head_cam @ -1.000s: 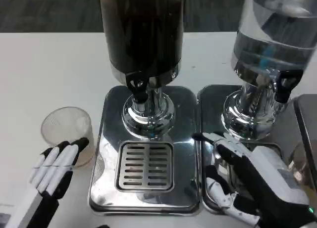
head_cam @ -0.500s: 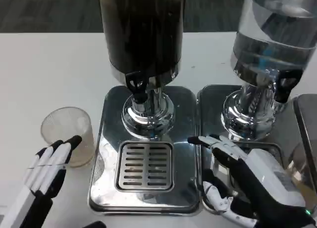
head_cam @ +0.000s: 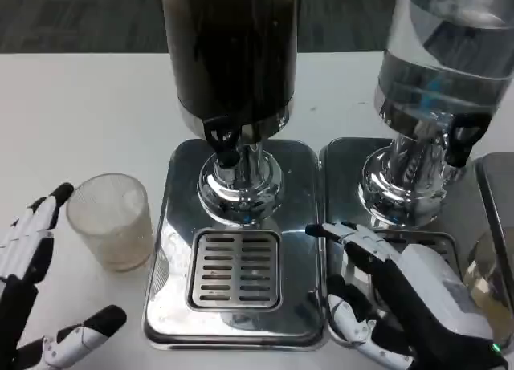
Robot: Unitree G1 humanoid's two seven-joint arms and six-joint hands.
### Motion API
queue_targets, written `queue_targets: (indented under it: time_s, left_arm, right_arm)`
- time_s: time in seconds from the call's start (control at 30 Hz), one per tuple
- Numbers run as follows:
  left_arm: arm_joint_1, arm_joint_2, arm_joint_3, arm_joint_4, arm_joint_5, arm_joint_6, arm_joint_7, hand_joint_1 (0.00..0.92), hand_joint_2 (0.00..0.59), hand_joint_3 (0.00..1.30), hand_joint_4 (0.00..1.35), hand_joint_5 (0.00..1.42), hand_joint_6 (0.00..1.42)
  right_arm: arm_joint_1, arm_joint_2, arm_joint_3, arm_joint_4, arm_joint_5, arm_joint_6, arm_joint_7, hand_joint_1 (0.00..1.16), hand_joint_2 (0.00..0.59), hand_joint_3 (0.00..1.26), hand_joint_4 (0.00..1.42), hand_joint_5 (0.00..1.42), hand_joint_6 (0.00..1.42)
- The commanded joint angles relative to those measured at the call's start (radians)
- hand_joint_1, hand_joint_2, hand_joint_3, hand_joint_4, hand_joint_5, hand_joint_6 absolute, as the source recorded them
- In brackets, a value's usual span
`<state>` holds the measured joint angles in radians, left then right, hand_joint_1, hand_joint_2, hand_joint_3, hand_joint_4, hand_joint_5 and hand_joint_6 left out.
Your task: Grasp the cup under the faucet to collect the drink, then remove the cup.
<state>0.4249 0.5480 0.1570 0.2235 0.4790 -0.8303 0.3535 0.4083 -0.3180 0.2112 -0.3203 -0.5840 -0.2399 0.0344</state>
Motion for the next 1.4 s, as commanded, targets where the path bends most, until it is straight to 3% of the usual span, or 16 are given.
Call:
queue_targets:
  time_s: [0.03, 0.47, 0.77, 1.03, 1.4]
  left_arm:
    - [-0.039, 0.003, 0.025, 0.048, -0.042, 0.04, -0.029, 0.0, 0.033, 0.0, 0.0, 0.02, 0.04]
    - [-0.242, 0.03, 0.014, 0.31, -0.132, 0.072, -0.128, 0.0, 0.033, 0.0, 0.0, 0.07, 0.08]
    - [-0.349, 0.054, -0.015, 0.449, -0.119, 0.086, -0.153, 0.0, 0.025, 0.0, 0.0, 0.09, 0.09]
    - [-0.425, 0.088, -0.068, 0.539, -0.082, 0.094, -0.147, 0.1, 0.021, 0.0, 0.0, 0.13, 0.13]
    - [-0.514, 0.123, -0.138, 0.643, -0.059, 0.104, -0.153, 0.15, 0.023, 0.0, 0.0, 0.14, 0.15]
  right_arm:
    - [0.008, 0.008, 0.0, -0.006, 0.0, 0.006, -0.009, 0.51, 0.586, 0.2, 0.14, 0.08, 0.18]
    - [0.022, 0.008, -0.009, -0.021, -0.007, 0.008, -0.016, 0.5, 0.586, 0.21, 0.15, 0.09, 0.19]
    - [0.024, 0.015, -0.007, -0.022, -0.01, 0.006, -0.021, 0.5, 0.586, 0.21, 0.16, 0.09, 0.19]
    - [0.032, 0.02, -0.008, -0.024, -0.015, 0.001, -0.032, 0.5, 0.586, 0.21, 0.16, 0.1, 0.2]
    - [0.023, 0.027, 0.003, -0.023, -0.022, -0.008, -0.036, 0.5, 0.586, 0.23, 0.17, 0.11, 0.22]
